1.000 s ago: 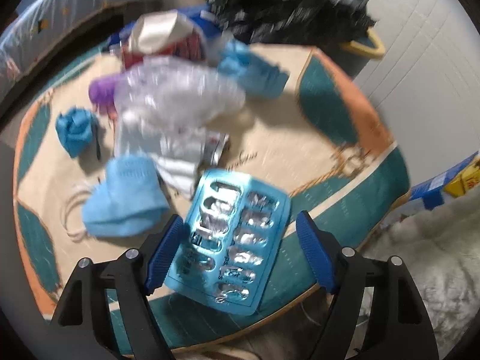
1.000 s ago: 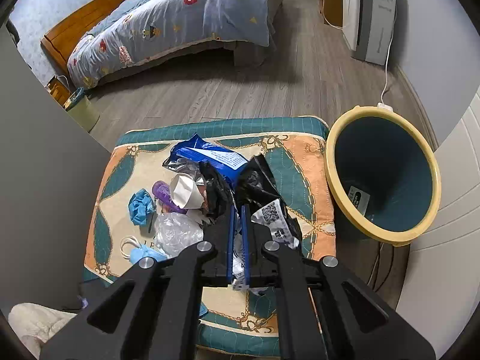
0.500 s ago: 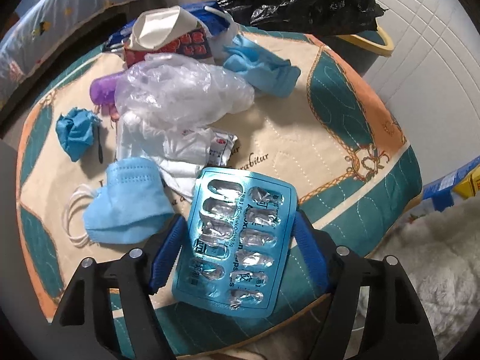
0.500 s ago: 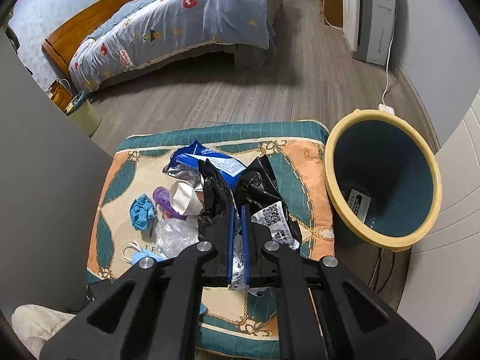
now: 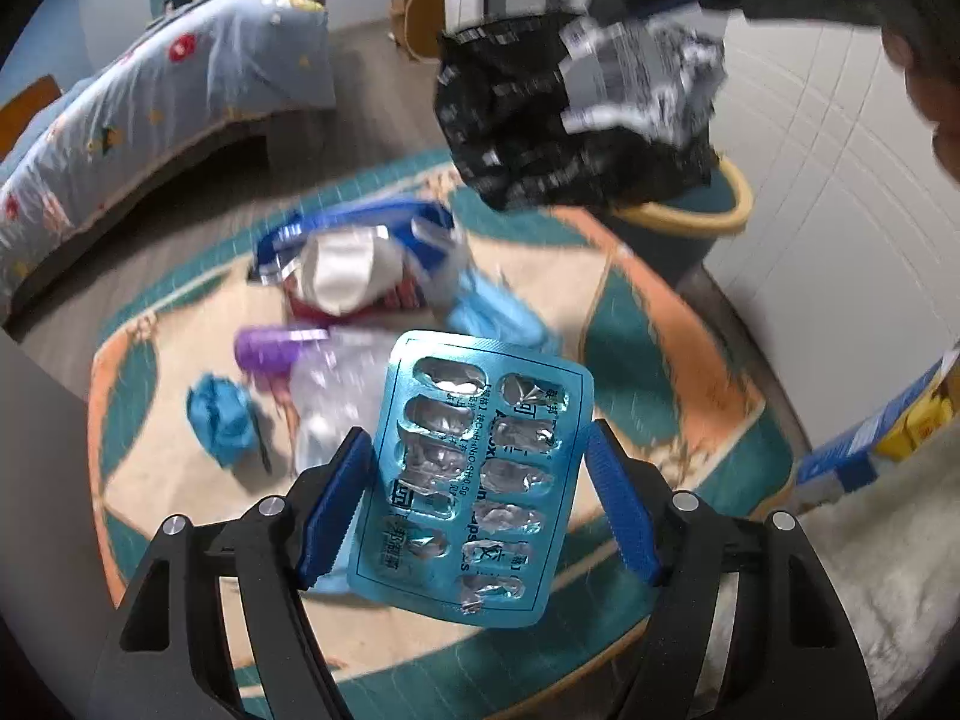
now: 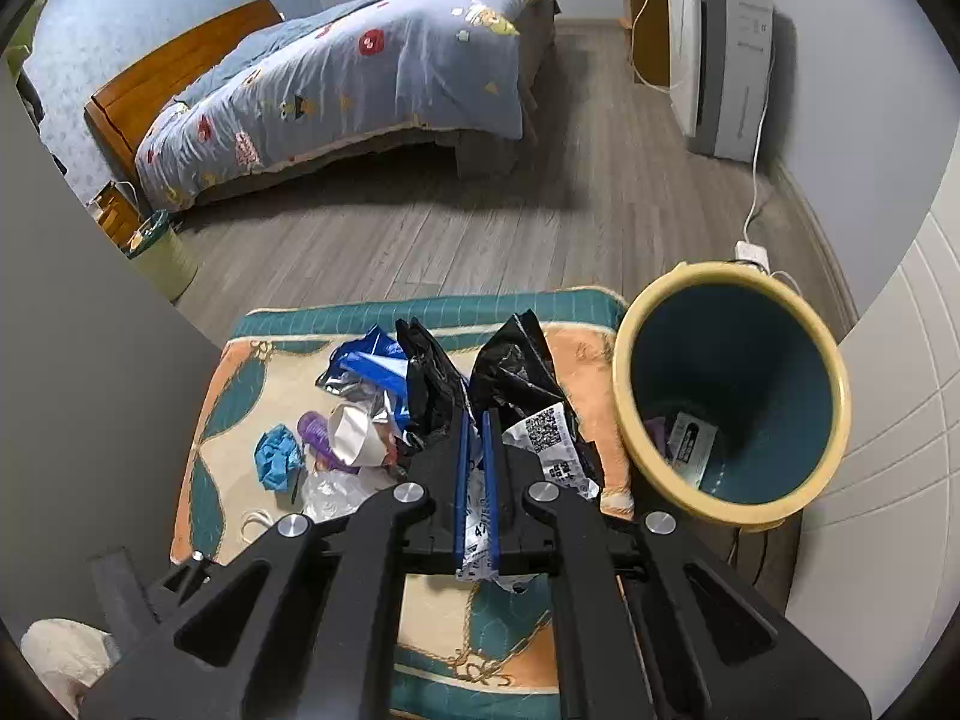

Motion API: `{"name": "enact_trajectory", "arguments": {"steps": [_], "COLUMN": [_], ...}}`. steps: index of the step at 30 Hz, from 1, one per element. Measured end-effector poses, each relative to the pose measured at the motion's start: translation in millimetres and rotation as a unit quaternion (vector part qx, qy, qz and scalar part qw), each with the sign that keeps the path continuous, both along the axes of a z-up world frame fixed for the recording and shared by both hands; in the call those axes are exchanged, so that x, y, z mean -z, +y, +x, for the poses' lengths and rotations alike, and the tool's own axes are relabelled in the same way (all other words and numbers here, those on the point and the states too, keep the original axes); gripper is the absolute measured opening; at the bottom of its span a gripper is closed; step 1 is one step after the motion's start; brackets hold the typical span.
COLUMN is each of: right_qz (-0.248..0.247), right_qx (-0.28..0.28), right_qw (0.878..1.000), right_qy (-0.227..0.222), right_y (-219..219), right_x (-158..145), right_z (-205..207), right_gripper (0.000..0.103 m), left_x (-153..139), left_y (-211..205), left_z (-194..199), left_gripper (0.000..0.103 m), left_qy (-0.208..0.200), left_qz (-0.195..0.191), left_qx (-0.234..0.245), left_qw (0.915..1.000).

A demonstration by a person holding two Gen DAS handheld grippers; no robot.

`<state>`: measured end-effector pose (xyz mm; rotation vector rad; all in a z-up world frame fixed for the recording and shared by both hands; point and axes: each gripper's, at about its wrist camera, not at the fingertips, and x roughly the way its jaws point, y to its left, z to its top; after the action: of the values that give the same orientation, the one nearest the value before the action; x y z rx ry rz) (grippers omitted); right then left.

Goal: Collect trash
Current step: 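Lower both held items into the bin and open both tools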

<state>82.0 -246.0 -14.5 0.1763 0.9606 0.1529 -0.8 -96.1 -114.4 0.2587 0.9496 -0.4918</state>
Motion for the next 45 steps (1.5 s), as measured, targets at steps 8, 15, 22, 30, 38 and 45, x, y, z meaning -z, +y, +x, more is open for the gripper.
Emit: {"name": "enact_trajectory", "arguments": {"steps": [8,15,22,30,38,45], "right_qz": [-0.002,-0.002,-0.035,-0.035,-0.033,-0.040], "right_qx": [0.017,0.037,0.063,0.107,0.144,0.193], "right_qw": [1.000,0.999,0.997,0.994,0.989,0.980], "right_qy": [-0.006,-0.002,-0.005,-0.002,0.012,0.037], "right_y": [-24,-50,-79,-124,-170,-215], "right_x": [-3,3,11,24,40,65], "right_z": [4,14,30,41,44,44], "right_gripper": [0.004,0.004,0.004,0.004,0.004,0.004], "left_x": [-24,-35,-40,-56,-55,-32], "left_y": [-6,-15,-33,-71,-112,-145], "left_z": [16,32,50,74,104,130], "left_gripper": [0.073,0.073,0.073,0.073,0.073,0.074], "left_qy": [-0.037,-0.052,-0.053,-0.065,-0.067,-0.040], "left_qz": [-0.011,-0.027,-0.029,-0.050,-0.051,-0.043], "left_qx": [-0.004,-0.007,0.008,0.037,0.081,0.105], "left_qw": [0.9992,0.9983,0.9981,0.9960,0.9932,0.9927]}}
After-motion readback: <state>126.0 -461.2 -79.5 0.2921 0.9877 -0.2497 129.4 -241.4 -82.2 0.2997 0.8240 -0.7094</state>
